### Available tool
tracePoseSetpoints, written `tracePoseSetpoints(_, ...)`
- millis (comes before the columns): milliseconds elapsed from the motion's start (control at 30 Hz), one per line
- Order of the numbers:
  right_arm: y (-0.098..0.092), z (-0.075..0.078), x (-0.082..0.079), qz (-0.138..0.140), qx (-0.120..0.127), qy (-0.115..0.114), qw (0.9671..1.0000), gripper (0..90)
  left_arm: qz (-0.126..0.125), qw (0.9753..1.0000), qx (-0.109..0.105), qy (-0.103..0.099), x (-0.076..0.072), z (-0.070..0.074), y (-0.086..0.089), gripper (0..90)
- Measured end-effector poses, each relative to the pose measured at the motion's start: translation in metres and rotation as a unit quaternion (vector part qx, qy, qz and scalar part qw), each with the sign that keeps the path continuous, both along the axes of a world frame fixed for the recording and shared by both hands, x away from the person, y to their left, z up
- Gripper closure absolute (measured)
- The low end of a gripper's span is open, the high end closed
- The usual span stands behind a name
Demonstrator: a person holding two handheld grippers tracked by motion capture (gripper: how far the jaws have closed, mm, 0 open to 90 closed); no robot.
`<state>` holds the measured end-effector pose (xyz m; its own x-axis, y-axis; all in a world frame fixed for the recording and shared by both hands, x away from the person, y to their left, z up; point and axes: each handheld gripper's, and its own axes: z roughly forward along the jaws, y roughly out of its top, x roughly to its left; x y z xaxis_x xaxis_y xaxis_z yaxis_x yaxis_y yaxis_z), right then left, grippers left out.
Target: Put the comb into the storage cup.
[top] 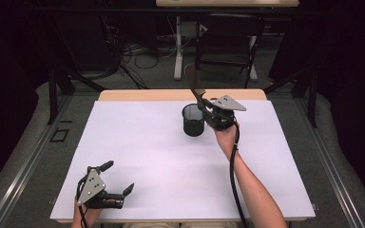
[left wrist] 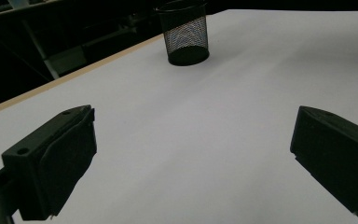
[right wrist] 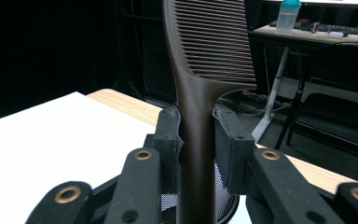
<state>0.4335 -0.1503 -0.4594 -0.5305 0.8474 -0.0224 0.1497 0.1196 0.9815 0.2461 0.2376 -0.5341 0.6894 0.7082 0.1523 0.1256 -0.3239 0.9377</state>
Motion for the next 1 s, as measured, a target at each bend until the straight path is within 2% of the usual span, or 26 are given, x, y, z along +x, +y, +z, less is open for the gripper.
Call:
tracePoseSetpoints(467,0.002,-0.002,0.008,0.010,0.022,-0.010,0.9997,72.5,0.000,1.0000,-0.001,0.000,0.000,0.000,0.000,0.4)
tracePoseSetpoints(1000,0.002,-0.006,0.016,0.015,0.041,-0.034,0.9985,72.5,0.002,1.0000,-0.001,-0.001,0.000,0.001,0.001,0.4)
